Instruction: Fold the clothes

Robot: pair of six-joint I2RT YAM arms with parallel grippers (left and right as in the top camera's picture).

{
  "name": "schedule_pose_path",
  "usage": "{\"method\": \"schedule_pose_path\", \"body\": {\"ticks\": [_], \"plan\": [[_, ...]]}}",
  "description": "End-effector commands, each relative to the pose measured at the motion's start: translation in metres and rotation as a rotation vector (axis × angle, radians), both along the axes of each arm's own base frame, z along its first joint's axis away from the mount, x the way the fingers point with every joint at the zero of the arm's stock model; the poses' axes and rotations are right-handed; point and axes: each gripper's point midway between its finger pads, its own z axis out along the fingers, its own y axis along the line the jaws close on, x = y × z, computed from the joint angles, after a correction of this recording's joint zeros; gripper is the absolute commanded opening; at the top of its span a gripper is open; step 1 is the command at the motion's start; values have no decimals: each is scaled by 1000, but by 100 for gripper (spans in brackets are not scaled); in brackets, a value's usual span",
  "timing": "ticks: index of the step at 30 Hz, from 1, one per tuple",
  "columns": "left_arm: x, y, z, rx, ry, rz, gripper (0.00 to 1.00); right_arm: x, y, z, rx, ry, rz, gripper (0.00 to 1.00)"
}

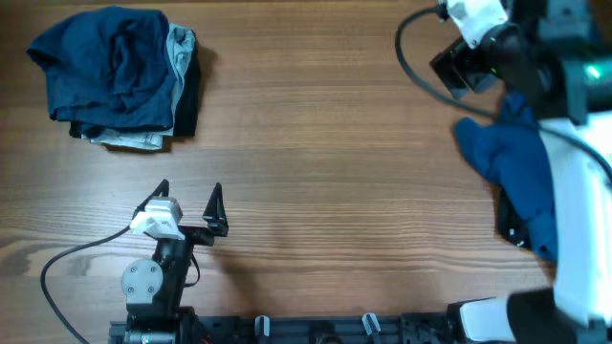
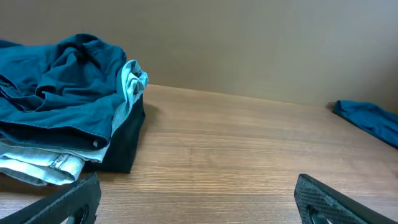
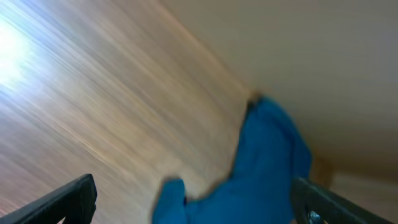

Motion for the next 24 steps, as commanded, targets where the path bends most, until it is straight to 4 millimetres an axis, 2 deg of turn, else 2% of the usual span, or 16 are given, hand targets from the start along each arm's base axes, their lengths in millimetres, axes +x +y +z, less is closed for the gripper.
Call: {"method": "schedule_pose_path", "body": {"ticks": [1, 4, 6, 8, 10, 11, 13, 15, 18, 22, 24], "plan": [[0, 4, -2, -4, 1, 19, 100, -57, 36, 68, 160, -208, 228, 100], [0, 4, -2, -4, 1, 19, 100, -73, 39, 107, 244, -495, 238, 100], [0, 4, -2, -4, 1, 19, 100, -78, 33, 106, 326, -616, 183, 100], [0, 4, -2, -4, 1, 19, 100, -87, 27, 75, 420, -675, 122, 100], [0, 4, -2, -4, 1, 19, 100, -102, 25, 18, 467, -661, 102, 100], [0, 4, -2, -4, 1, 19, 100, -107, 24, -2, 467, -657, 101, 100], [0, 4, -2, -4, 1, 19, 100, -121, 20, -56, 473, -666, 94, 100], [0, 4, -2, -4, 1, 19, 100, -132, 11, -98, 532, -697, 52, 100], [0, 4, -2, -4, 1, 19, 100, -142, 2, -144, 608, -709, -4, 100], [0, 4, -2, -4, 1, 19, 100, -142, -7, -181, 576, -687, -51, 100], [0, 4, -2, -4, 2, 19, 100, -141, -14, -192, 554, -655, -98, 100]]}}
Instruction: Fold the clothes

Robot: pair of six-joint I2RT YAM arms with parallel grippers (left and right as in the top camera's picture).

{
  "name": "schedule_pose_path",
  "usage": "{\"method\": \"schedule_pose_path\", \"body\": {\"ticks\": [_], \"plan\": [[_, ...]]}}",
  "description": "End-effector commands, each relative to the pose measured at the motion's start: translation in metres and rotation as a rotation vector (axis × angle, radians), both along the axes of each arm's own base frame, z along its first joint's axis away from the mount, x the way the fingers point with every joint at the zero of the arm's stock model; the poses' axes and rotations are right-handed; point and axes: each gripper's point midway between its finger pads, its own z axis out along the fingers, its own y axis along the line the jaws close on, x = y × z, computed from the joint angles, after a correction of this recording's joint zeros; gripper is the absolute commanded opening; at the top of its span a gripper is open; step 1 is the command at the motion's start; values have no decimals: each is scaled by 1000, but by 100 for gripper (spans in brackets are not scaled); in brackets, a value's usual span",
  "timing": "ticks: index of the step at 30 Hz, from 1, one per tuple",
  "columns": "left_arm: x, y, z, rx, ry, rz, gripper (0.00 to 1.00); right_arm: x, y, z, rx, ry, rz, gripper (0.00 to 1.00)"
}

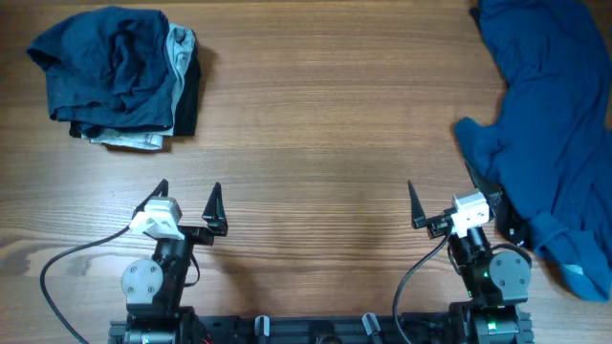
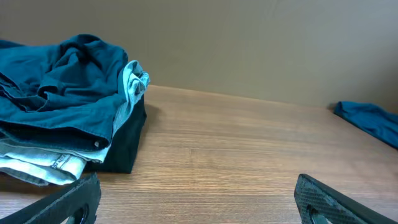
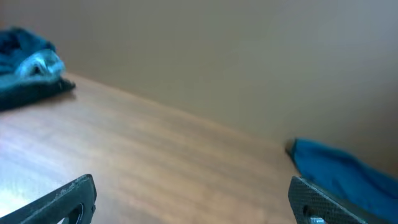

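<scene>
A crumpled blue garment [image 1: 545,124] lies spread along the table's right side, reaching the far right corner; its edge shows in the right wrist view [image 3: 348,171]. A stack of folded clothes [image 1: 120,76], dark blue on top with pale denim and black under it, sits at the far left and appears in the left wrist view [image 2: 62,118]. My left gripper [image 1: 188,203] rests open at the near left, holding nothing. My right gripper [image 1: 442,201] rests open at the near right, just left of the blue garment, with nothing between its fingers.
Bare wooden table [image 1: 316,143] lies between the folded stack and the blue garment. Both arm bases stand at the near edge with black cables looping beside them. A plain wall rises behind the table in both wrist views.
My right arm was stretched over the far right corner above the blue garment; now it sits low at the near right edge, open. The garment shows fully uncovered. The left arm has not moved.
</scene>
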Motion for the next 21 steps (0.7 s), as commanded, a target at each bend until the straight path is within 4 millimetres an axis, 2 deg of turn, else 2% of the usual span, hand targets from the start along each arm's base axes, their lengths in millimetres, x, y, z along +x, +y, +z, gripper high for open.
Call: {"method": "schedule_pose_path", "body": {"ticks": [1, 3, 6, 21], "plan": [[0, 3, -2, -2, 4, 15, 100, 1, -12, -10, 12, 33, -64, 100], [0, 3, -2, -2, 4, 15, 100, -2, -13, -19, 14, 70, -66, 100], [0, 3, -2, -2, 4, 15, 100, -5, -15, -4, 18, 3, -77, 99], [0, 3, -2, -2, 4, 15, 100, -4, -15, -8, 18, 18, -77, 100]]}}
